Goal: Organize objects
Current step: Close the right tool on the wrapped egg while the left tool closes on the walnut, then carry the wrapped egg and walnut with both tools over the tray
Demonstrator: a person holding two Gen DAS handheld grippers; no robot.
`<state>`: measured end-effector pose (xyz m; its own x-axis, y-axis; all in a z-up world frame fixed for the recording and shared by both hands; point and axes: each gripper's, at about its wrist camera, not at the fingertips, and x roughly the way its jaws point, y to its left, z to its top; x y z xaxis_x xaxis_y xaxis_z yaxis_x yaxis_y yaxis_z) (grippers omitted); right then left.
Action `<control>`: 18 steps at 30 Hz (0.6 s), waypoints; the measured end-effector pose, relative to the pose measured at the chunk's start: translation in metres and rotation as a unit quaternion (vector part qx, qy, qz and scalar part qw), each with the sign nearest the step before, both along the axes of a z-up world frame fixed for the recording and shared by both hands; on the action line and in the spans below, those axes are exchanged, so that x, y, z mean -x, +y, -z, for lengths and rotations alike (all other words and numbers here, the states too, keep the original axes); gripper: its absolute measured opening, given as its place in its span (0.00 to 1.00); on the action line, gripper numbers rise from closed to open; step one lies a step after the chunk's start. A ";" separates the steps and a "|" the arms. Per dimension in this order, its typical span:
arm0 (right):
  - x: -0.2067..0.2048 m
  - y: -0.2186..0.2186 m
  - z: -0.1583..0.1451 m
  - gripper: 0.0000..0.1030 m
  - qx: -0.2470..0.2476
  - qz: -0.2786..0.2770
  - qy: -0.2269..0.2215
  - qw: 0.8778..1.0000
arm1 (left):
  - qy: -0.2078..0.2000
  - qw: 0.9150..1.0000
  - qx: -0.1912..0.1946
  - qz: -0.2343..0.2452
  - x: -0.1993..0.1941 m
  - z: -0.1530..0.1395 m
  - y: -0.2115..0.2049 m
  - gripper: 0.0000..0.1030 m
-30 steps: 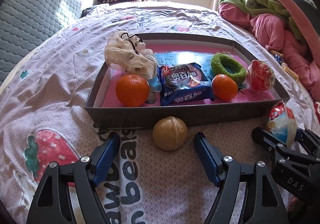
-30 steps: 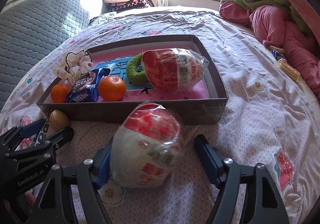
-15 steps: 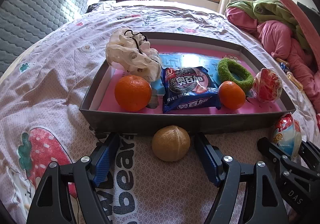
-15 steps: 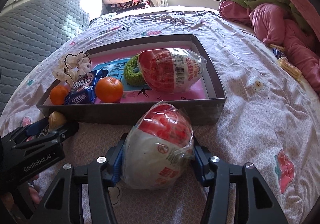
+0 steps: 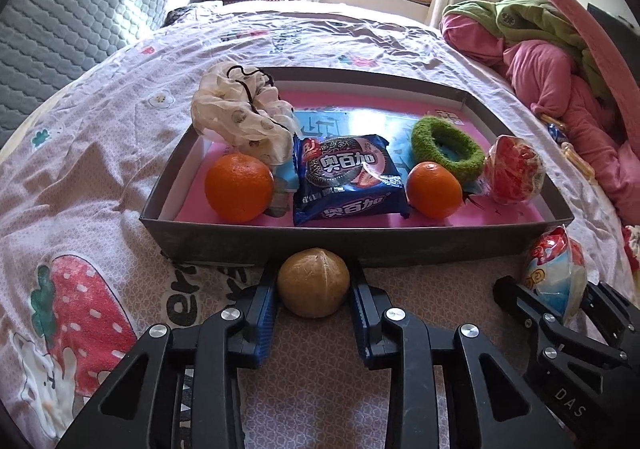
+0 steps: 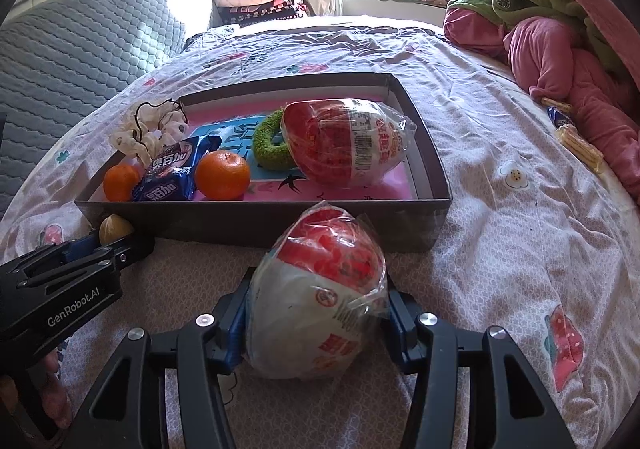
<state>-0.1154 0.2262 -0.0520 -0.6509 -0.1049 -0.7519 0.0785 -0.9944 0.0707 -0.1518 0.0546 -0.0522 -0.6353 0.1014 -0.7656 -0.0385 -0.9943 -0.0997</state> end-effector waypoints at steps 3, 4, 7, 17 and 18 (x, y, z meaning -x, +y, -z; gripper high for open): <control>-0.001 0.000 0.000 0.53 0.004 0.000 0.000 1.000 | -0.002 1.000 -0.021 0.001 0.001 -0.001 -0.005 0.32; -0.001 0.000 -0.001 0.53 0.004 0.000 0.000 1.000 | -0.002 1.000 -0.025 0.001 0.001 -0.002 -0.006 0.32; -0.001 0.001 -0.002 0.53 0.006 0.000 0.002 1.000 | 0.002 1.000 -0.028 0.004 -0.002 -0.003 -0.006 0.32; -0.005 -0.003 -0.008 0.53 0.011 -0.010 0.011 1.000 | 0.029 0.999 -0.018 0.015 -0.015 -0.020 -0.007 0.32; -0.005 -0.003 -0.010 0.53 0.011 -0.011 0.013 1.000 | 0.029 0.999 -0.017 0.016 -0.016 -0.021 -0.007 0.32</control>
<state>-0.1104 0.2228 -0.0421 -0.6670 -0.1354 -0.7326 0.1018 -0.9907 0.0904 -0.1355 0.0473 -0.0313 -0.6749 0.1482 -0.7229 -0.0770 -0.9884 -0.1307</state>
